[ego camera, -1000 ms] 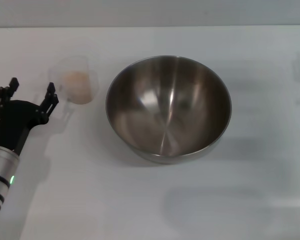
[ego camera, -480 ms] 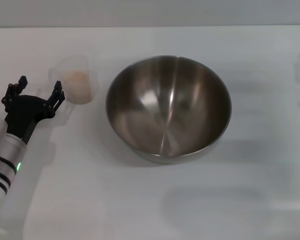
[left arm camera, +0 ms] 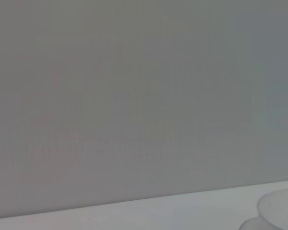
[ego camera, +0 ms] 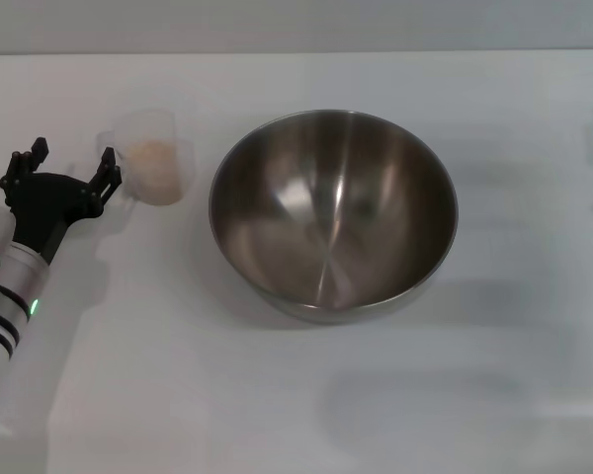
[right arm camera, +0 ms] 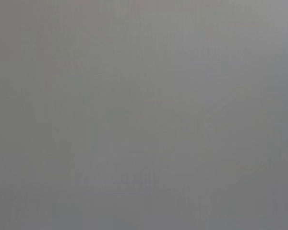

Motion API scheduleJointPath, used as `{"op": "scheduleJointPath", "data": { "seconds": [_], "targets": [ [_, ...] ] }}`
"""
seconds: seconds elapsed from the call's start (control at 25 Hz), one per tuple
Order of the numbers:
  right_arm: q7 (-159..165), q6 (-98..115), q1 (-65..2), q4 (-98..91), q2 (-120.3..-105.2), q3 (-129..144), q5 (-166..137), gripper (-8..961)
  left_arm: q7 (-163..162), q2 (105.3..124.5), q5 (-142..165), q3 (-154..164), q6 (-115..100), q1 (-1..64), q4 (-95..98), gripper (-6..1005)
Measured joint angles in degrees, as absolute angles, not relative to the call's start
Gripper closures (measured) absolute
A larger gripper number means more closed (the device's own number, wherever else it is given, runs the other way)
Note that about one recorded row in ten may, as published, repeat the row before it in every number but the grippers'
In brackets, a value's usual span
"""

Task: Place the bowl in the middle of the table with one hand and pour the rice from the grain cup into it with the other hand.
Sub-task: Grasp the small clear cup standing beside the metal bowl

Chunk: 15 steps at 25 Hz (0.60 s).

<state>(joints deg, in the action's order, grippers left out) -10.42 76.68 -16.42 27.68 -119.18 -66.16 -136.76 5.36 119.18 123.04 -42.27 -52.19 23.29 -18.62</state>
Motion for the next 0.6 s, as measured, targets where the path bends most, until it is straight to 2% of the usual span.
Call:
{"op": "scheduleJointPath", "data": {
  "seconds": [0.6],
  "targets": [
    [-10.46,76.62,-17.12,27.21,-119.18,-66.27,-136.43,418,5.36,119.18,120.75,-42.81,-48.29,27.08,-16.51,193]
  ]
}}
